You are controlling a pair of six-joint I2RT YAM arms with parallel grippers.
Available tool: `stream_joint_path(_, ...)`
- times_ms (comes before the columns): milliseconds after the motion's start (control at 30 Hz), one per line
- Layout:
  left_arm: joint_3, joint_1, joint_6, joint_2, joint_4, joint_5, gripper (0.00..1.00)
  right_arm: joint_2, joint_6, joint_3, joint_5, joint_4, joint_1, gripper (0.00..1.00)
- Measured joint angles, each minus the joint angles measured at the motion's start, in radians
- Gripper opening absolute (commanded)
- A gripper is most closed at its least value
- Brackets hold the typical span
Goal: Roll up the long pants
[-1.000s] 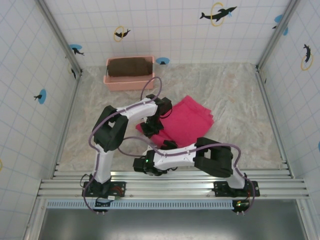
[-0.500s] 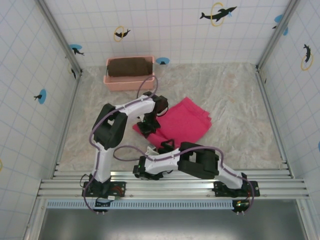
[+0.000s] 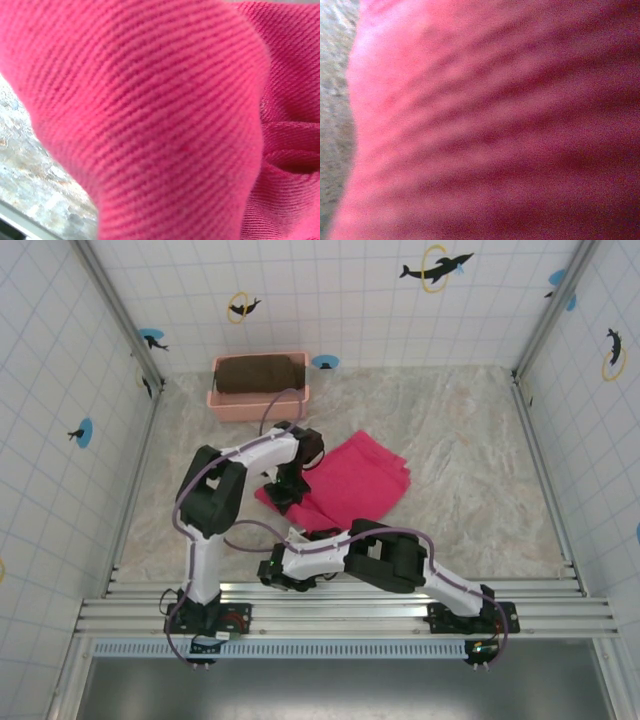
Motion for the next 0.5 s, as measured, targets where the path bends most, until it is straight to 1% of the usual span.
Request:
stream_joint_path(33,-0.039,0.0,0.003,-0.031,0.04,-0.011,0.53,-0.001,-0.011,0.001,-0.003,0.006,0.0,0.0)
stream_joint_path(67,-0.074,0.0,0.006,-0.063,0.071,-0.027,0.83,-0.004,-0.021,0.0,-0.007,0.01,-0.001,0.0)
stream_joint_path(100,-0.122,0.004,0.006,-0.106,0.105,-0.045,0.97,-0.013,-0.03,-0.008,-0.013,0.02,-0.003,0.0)
stream_joint_path(200,-0.232,0.028,0.013,-0.244,0.182,-0.09,0.97,-0.086,-0.069,-0.08,-0.061,0.113,-0.019,0.0)
stream_joint_path(400,-0.344,0.118,0.079,-0.503,0.318,-0.172,0.97,-0.295,-0.145,-0.264,-0.276,0.354,-0.105,0.0)
stream_joint_path(500,-0.435,0.132,0.093,-0.636,0.387,-0.203,0.97,-0.362,-0.181,-0.323,-0.365,0.432,-0.143,0.0)
